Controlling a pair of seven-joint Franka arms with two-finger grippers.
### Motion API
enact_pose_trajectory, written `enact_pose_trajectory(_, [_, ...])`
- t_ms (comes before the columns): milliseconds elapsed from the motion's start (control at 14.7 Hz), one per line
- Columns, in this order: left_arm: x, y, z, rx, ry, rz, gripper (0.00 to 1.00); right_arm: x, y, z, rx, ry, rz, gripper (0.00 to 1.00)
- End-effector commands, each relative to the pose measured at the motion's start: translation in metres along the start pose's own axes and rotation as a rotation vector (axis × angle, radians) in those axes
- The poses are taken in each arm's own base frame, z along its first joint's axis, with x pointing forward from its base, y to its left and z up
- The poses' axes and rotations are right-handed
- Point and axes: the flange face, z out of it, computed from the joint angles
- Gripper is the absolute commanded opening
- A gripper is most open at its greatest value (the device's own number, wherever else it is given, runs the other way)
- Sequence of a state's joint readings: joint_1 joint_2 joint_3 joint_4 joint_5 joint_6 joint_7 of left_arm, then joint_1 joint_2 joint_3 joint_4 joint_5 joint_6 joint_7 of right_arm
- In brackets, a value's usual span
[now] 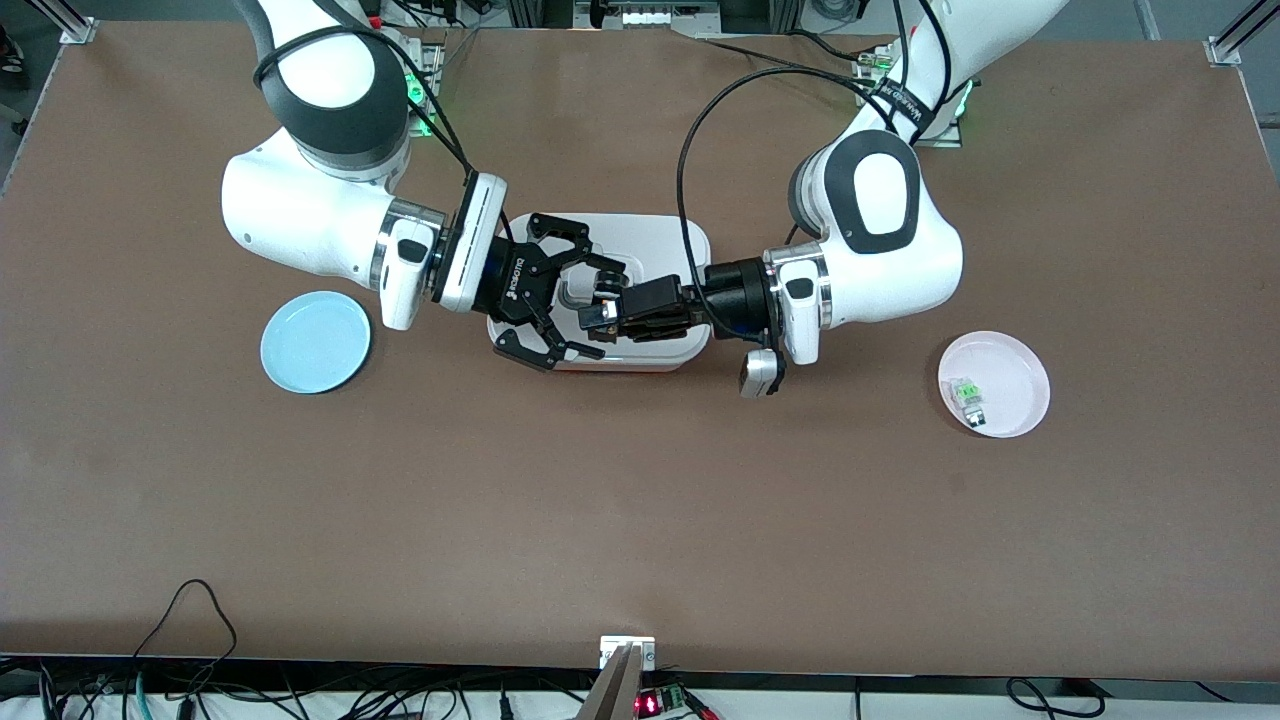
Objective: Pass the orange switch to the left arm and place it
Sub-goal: 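Close the left gripper on the switch and open the right gripper, then carry the switch to the pink plate while the right gripper withdraws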
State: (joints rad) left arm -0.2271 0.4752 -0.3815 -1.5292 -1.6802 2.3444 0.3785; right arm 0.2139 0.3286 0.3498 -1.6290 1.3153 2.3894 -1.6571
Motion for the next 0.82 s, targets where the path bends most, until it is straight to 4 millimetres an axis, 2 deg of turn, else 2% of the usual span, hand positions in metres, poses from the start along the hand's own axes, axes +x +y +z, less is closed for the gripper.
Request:
enact_pose_trajectory(0, [0.001,0.008,-0.003,-0.022,0.014,0.012,0.0,0.018,0.002,-0.016,-0.03,0.02,-0.009,1.0])
enact_pose_trajectory(204, [0.007,0.009,-0.01,-0.022,0.025,0.008,0.0,0.015,0.013,-0.032,-0.043,0.012,-0.013,1.0])
enact_pose_trajectory(408, [0.024,0.01,-0.033,-0.019,0.054,0.015,0.0,0.001,0.032,-0.059,-0.023,-0.001,0.002,1.0])
enact_pose_trajectory(544, [0.032,0.009,-0.046,0.028,0.041,0.06,0.0,-0.019,0.046,-0.077,-0.015,-0.052,-0.003,1.0])
enact_pose_trajectory(748, [0.048,0.008,-0.076,0.111,-0.046,0.151,0.0,-0.058,0.052,-0.087,0.034,-0.149,0.035,1.0])
